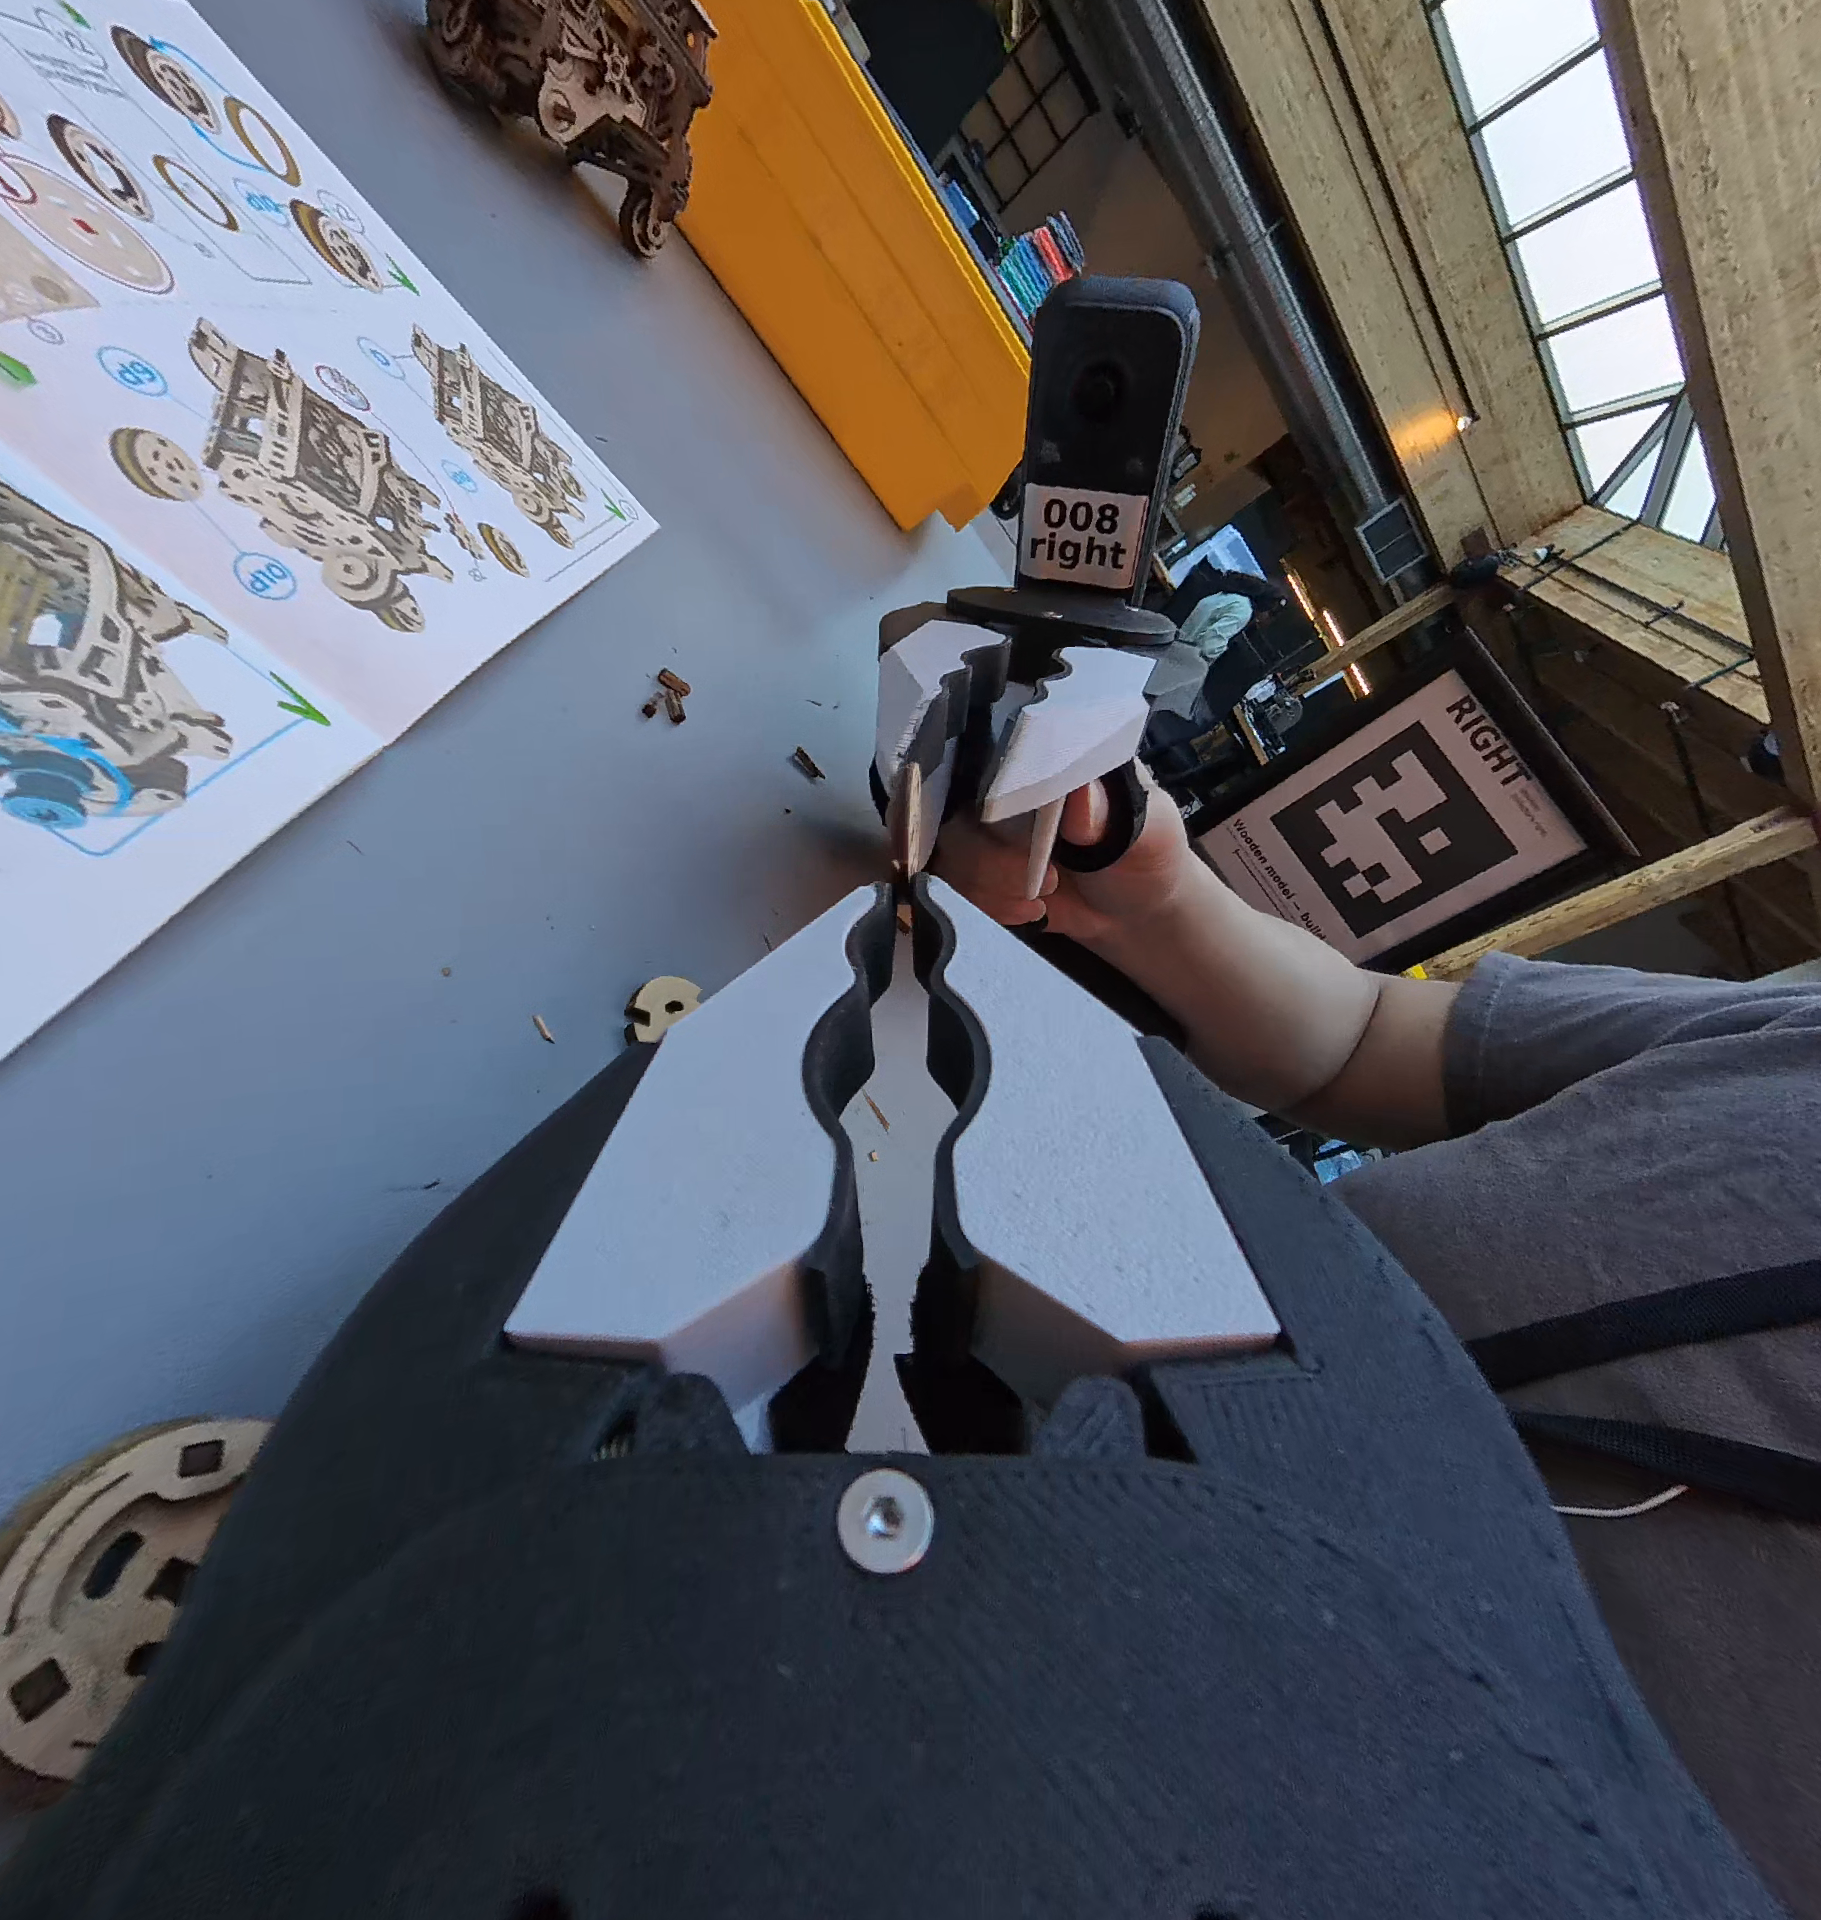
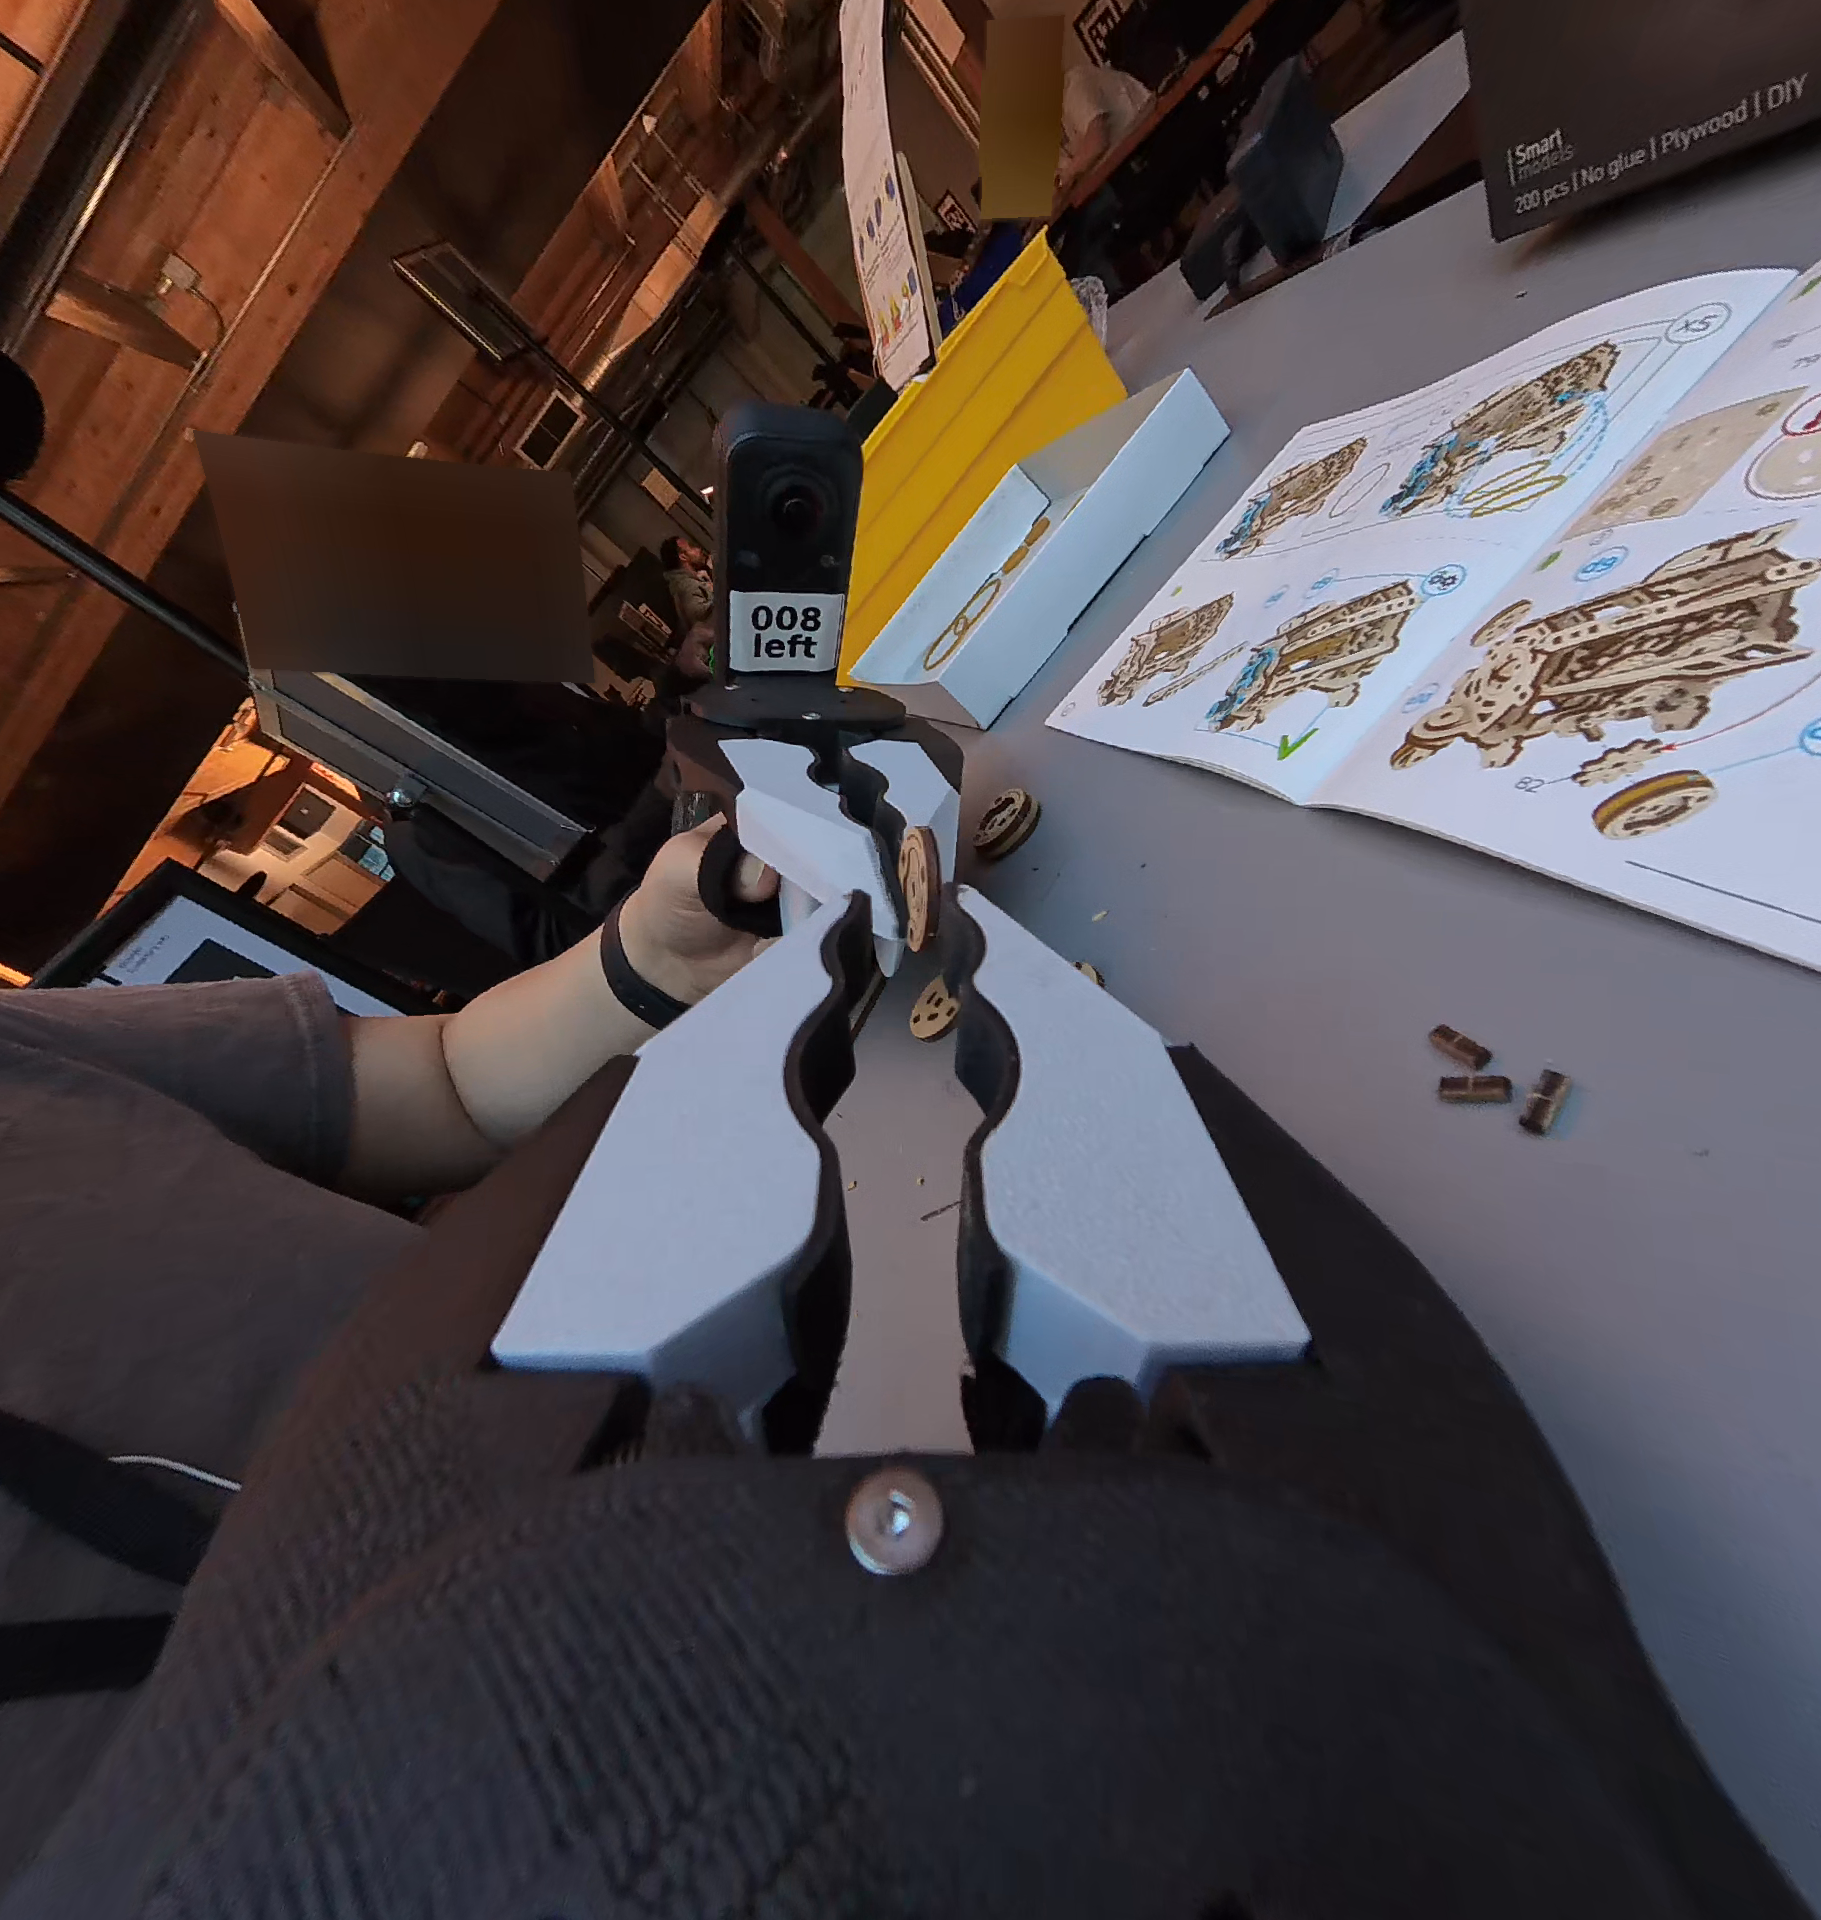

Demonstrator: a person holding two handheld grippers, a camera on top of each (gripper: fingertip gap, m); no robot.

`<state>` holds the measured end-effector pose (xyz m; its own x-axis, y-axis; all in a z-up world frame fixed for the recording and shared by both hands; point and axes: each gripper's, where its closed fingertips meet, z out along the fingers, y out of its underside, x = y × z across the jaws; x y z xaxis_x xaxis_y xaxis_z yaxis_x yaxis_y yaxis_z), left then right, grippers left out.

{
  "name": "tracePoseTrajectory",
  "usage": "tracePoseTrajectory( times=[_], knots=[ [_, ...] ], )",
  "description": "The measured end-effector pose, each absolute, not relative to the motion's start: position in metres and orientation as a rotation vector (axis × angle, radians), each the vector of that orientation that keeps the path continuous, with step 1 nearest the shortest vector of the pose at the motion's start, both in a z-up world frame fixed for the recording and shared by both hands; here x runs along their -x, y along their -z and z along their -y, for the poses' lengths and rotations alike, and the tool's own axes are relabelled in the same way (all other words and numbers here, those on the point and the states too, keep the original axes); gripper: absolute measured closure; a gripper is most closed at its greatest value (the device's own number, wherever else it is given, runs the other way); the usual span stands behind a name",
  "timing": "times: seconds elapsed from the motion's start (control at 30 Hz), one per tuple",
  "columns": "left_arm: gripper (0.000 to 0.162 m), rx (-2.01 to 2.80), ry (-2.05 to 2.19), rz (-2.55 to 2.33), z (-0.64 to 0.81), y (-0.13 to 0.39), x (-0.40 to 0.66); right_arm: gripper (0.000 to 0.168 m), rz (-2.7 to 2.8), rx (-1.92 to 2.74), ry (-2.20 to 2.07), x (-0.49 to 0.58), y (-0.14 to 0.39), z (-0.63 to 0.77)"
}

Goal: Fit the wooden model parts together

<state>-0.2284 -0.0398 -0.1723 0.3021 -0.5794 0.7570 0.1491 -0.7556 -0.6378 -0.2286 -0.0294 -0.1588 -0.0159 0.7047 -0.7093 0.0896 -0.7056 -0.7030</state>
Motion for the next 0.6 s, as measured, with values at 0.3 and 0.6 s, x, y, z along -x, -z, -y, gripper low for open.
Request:
tracePoseTrajectory(
  times=[0.3,0.6],
  knots=[
    [0.161,1.912,1.542,-0.435,0.046,0.165,0.223,0.167,0.876,1.808,-1.837,0.231,0.159,0.038],
    [0.161,2.032,1.528,-0.629,0.066,0.181,0.214,0.166,1.079,1.821,-1.738,0.233,0.168,0.051]
  ],
)
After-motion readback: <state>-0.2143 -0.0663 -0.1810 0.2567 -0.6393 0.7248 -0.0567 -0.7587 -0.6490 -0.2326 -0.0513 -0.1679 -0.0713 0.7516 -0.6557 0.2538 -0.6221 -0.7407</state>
